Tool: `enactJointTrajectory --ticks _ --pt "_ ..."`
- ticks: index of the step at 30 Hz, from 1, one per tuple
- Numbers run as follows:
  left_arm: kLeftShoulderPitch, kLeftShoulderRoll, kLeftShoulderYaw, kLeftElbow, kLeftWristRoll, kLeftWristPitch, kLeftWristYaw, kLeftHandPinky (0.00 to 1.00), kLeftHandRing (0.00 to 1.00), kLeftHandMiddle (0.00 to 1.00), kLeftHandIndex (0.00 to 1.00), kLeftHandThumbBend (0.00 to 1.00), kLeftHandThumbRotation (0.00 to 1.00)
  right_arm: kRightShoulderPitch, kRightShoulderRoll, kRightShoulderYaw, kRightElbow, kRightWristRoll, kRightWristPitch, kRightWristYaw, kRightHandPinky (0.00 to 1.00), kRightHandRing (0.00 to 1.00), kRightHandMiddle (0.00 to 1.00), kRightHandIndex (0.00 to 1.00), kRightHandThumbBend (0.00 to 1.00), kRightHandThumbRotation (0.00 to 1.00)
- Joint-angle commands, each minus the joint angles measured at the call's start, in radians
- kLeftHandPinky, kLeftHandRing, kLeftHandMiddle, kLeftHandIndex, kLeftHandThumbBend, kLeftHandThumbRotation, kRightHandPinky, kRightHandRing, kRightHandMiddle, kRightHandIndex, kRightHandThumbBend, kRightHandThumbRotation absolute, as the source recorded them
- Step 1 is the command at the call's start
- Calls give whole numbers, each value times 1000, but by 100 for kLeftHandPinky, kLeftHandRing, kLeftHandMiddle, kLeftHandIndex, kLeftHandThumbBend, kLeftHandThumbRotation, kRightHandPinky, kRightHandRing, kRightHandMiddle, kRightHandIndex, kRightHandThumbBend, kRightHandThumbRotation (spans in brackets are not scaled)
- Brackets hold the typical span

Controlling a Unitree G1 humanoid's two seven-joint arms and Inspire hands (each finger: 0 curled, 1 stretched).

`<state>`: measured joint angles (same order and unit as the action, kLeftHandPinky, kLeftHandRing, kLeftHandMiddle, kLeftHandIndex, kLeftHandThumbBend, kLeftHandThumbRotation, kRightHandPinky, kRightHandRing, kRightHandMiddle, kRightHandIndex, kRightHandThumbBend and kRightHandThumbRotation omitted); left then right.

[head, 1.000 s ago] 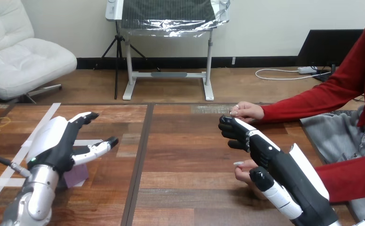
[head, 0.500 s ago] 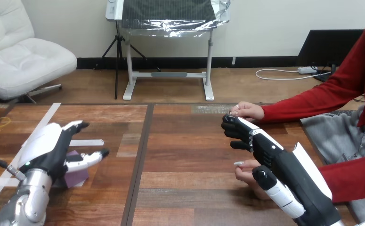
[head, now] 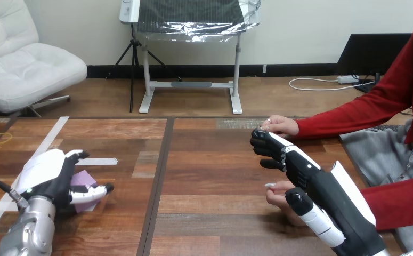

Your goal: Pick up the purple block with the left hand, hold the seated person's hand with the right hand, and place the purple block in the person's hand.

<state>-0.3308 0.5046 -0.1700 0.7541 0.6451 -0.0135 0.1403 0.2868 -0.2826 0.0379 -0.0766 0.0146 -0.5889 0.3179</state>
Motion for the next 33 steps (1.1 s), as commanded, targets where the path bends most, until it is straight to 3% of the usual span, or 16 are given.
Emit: enactJointTrajectory --ticks 1,13,33 --pt "-93 21 -21 -20 19 30 3 86 86 86 85 75 43 -46 -9 -11 -53 11 -10 3 84 88 89 89 86 100" --pt "-96 22 -38 -33 12 72 -16 85 86 86 84 77 43 -49 -10 -14 -50 12 -12 3 84 88 89 89 87 100" --pt "-90 7 -41 -69 2 117 -48 78 79 80 78 81 32 -49 -8 -12 -54 9 -15 2 83 88 88 88 86 100"
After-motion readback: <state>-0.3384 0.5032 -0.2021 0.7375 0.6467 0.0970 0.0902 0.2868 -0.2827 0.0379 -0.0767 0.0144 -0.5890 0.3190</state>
